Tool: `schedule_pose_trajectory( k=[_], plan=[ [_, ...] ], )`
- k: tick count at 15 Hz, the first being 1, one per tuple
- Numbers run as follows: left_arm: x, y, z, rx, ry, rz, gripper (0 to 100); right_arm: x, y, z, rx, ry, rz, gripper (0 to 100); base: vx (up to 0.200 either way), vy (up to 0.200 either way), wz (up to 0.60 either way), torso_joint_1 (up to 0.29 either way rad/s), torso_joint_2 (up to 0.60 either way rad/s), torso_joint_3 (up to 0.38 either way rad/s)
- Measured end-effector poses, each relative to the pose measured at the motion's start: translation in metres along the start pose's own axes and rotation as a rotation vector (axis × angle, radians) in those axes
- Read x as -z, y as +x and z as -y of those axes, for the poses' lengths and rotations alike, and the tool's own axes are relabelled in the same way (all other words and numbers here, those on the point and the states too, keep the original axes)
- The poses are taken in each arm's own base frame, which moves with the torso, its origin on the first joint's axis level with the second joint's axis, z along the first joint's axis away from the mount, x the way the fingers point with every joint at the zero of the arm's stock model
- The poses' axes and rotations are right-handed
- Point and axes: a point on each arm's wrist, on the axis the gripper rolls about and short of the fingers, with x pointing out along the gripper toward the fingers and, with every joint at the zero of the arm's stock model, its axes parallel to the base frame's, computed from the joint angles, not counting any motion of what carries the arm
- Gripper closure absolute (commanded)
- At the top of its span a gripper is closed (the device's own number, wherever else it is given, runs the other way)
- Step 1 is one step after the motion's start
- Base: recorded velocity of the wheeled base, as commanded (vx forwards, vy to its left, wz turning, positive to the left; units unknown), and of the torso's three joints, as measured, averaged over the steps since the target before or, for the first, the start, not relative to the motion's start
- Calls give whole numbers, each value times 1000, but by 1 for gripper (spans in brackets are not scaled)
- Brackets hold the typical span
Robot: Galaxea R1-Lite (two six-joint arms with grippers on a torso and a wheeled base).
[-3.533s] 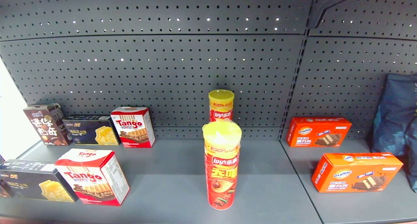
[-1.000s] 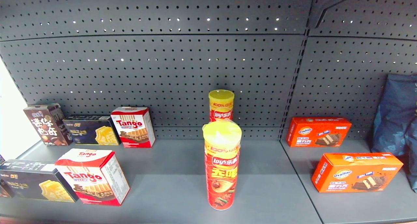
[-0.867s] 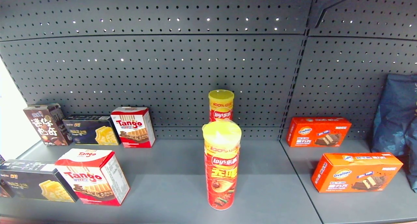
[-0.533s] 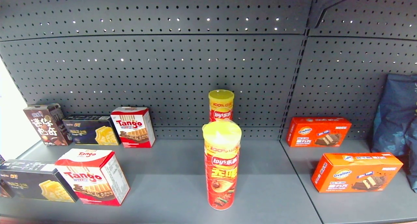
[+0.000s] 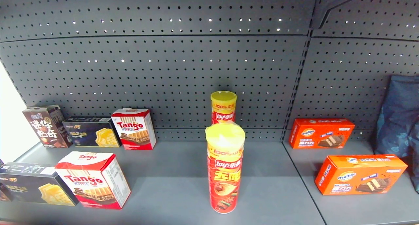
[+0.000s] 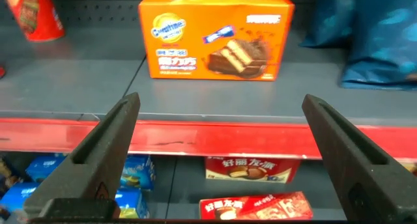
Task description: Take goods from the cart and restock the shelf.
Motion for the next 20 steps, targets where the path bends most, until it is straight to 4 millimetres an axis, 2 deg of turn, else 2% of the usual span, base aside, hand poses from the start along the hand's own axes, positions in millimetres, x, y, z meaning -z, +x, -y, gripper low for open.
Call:
schedule_pose_trajectory(
  k=[2, 11, 13, 20],
  plan=[
    [0, 0, 0, 0, -2, 0, 0, 0, 0, 0, 0, 0, 0, 0, 0, 100, 0, 1, 1, 1],
    [0, 0, 0, 0, 1, 0, 0, 0, 0, 0, -1, 1, 0, 0, 0, 0, 0, 0, 0, 0],
    [0, 0, 0, 1, 0, 1, 0, 0, 0, 0, 0, 1, 0, 0, -200, 0, 0, 2, 2, 2],
    [0, 0, 0, 2, 1, 1, 0, 0, 0, 0, 0, 1, 0, 0, 0, 0, 0, 0, 0, 0]
  ],
)
